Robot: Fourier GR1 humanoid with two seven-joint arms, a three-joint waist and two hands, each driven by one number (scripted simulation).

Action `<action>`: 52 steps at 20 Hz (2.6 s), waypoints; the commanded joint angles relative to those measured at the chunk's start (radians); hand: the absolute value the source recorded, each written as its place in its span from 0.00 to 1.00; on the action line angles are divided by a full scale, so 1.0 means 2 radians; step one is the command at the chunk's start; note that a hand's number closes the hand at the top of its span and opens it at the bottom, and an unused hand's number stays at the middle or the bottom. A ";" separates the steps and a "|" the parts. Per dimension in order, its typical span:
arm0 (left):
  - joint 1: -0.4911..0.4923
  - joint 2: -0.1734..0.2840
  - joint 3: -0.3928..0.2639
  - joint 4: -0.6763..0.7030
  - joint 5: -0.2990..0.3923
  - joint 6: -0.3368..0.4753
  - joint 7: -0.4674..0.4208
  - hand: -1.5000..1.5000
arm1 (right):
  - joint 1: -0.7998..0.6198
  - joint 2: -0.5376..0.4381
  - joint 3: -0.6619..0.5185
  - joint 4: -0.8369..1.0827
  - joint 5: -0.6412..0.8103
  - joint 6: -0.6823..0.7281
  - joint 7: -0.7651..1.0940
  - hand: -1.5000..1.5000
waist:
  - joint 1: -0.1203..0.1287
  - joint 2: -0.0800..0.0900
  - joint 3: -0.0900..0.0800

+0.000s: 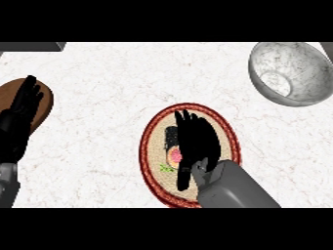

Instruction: Pick the cupcake from the placemat and place it in the bowl

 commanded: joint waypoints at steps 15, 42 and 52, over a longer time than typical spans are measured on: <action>0.002 -0.023 0.036 0.022 -0.026 -0.034 -0.021 0.50 | 0.036 0.013 0.038 0.050 0.023 -0.048 0.050 0.00 | -0.001 0.001 0.000; 0.023 -0.042 0.059 -0.003 -0.040 -0.060 -0.008 0.50 | -0.012 -0.238 0.048 0.034 -0.023 -0.060 -0.412 1.00 | -0.005 -0.001 0.000; 0.000 -0.053 0.069 0.029 -0.053 -0.046 -0.010 0.50 | 0.006 -0.292 -0.084 -0.141 -0.018 -0.129 -0.391 1.00 | -0.022 -0.004 0.000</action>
